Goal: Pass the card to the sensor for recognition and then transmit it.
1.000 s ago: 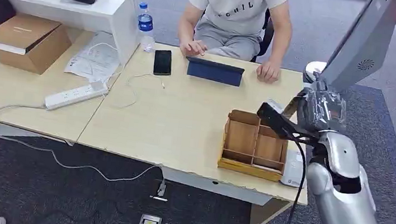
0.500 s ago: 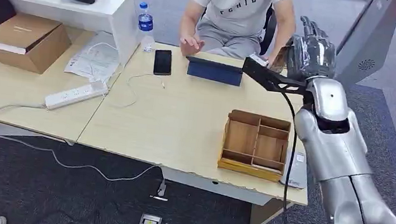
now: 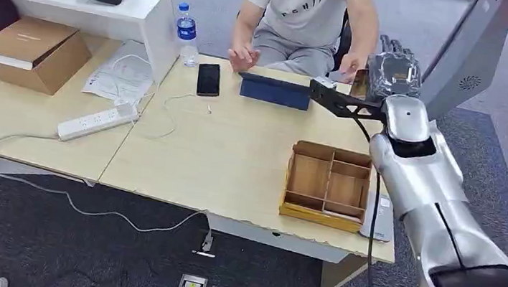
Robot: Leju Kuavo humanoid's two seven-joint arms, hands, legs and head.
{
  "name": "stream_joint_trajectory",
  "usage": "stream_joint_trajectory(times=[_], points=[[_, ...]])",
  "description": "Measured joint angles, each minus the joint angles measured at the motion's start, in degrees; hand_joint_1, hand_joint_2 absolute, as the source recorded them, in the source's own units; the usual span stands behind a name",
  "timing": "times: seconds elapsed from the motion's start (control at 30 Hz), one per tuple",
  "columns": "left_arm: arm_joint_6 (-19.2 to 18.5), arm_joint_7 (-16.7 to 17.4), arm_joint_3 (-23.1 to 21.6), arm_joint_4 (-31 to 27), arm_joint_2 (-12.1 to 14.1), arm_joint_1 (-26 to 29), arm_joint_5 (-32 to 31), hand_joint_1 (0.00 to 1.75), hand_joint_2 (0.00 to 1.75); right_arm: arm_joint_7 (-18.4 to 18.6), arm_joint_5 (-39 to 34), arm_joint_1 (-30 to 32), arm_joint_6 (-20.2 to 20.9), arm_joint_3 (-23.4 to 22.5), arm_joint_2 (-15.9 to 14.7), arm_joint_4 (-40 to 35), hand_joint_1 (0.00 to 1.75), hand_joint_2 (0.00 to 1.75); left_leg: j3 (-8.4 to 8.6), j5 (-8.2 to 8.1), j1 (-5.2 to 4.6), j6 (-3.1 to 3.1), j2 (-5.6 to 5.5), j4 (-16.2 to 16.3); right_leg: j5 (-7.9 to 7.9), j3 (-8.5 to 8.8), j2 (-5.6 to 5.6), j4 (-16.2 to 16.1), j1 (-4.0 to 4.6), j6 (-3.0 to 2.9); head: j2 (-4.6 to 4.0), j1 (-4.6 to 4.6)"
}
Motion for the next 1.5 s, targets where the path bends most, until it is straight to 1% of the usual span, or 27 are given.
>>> stream_joint_trajectory(times=[0.13, 0.4, 0.57, 0.6, 0.63, 0.77, 0.87, 1.3, 1.33, 1.5], points=[[0.61, 1.00, -0.02, 0.00, -0.09, 0.05, 0.81, 0.00, 0.00, 1.38, 1.03, -1.17, 2.03, 0.37, 0.00, 2.07, 1.75, 1.75, 0.00, 0.00, 0.00, 0.00, 0.01, 0.00, 0.00, -0.01, 0.00, 0.00, 0.00, 0.00, 0.00, 0.00], [1.62, 2.25, -0.02, 0.00, -0.59, 0.09, 1.88, 0.00, 0.00, 1.59, 2.23, -2.42, 2.05, 1.11, 0.68, 4.19, 1.75, 1.75, 0.00, 0.00, 0.00, 0.00, 0.02, 0.00, 0.00, -0.01, 0.01, 0.00, 0.01, 0.00, 0.00, 0.02], [1.75, 2.29, -0.13, 0.00, -0.90, 0.08, -0.17, 0.00, 0.00, 1.62, 1.88, -3.16, 2.58, 1.42, 1.27, 5.03, 1.75, 1.75, 0.00, 0.00, 0.00, 0.00, 0.02, 0.00, 0.00, -0.01, 0.01, 0.01, 0.01, 0.00, 0.00, 0.00], [1.68, 2.27, -0.26, 0.00, -0.92, 0.06, -0.35, 0.00, 0.00, 1.59, 2.03, -3.35, 2.60, 1.49, 1.33, 5.13, 0.45, 1.75, 0.00, 0.00, 0.00, 0.00, 0.03, 0.00, 0.00, -0.01, 0.01, 0.01, 0.01, 0.00, 0.00, 0.00], [1.55, 2.27, -0.39, 0.00, -0.94, 0.05, -0.35, 0.00, 0.00, 1.57, 2.21, -3.55, 2.64, 1.53, 1.38, 5.29, 0.00, 1.75, 0.01, 0.00, 0.00, 0.00, 0.03, 0.00, 0.00, -0.01, 0.01, 0.01, 0.01, 0.00, 0.00, 0.00], [0.52, 2.84, -0.61, 0.00, -1.14, 0.07, -0.24, 0.00, 0.00, 0.29, 3.32, -4.13, 0.67, 1.68, 1.53, 5.64, 0.00, 1.75, 0.01, 0.00, 0.00, 0.00, 0.03, 0.00, 0.00, -0.01, 0.01, 0.00, 0.01, 0.00, 0.00, 0.00], [-0.02, 2.93, -0.90, 0.00, -1.18, 0.07, -0.26, 0.00, 0.00, -0.68, 2.58, -4.55, 1.22, 1.70, 1.53, 5.94, 0.00, 1.75, 0.01, 0.00, 0.00, 0.00, 0.03, 0.00, 0.00, -0.01, 0.01, 0.00, 0.01, 0.00, 0.00, 0.00], [-0.09, 2.95, -1.31, 0.00, -1.18, 0.07, -0.26, 0.00, 0.00, -0.90, 2.32, -4.88, 1.27, 1.77, 1.53, 6.71, 0.00, 1.75, 0.01, 0.00, 0.00, 0.00, 0.03, 0.00, 0.00, -0.01, 0.01, 0.01, 0.01, -0.01, 0.00, 0.00], [-0.09, 2.95, -1.31, 0.00, -1.18, 0.07, -0.26, 0.00, 0.00, -0.90, 2.32, -4.88, 1.27, 1.79, 1.53, 6.71, 0.00, 0.00, 0.01, 0.00, 0.00, 0.00, 0.03, 0.00, 0.00, -0.01, 0.01, 0.00, 0.01, -0.01, 0.00, 0.00], [-0.22, 3.15, -1.38, 0.00, -1.25, 0.07, -0.22, 0.00, 0.00, -1.00, 3.47, -5.16, 2.10, 1.92, 1.55, 7.14, 0.00, 0.00, 0.01, 0.00, 0.01, 0.00, 0.02, 0.00, 0.00, -0.01, 0.01, 0.01, 0.01, -0.01, 0.00, 0.00]])
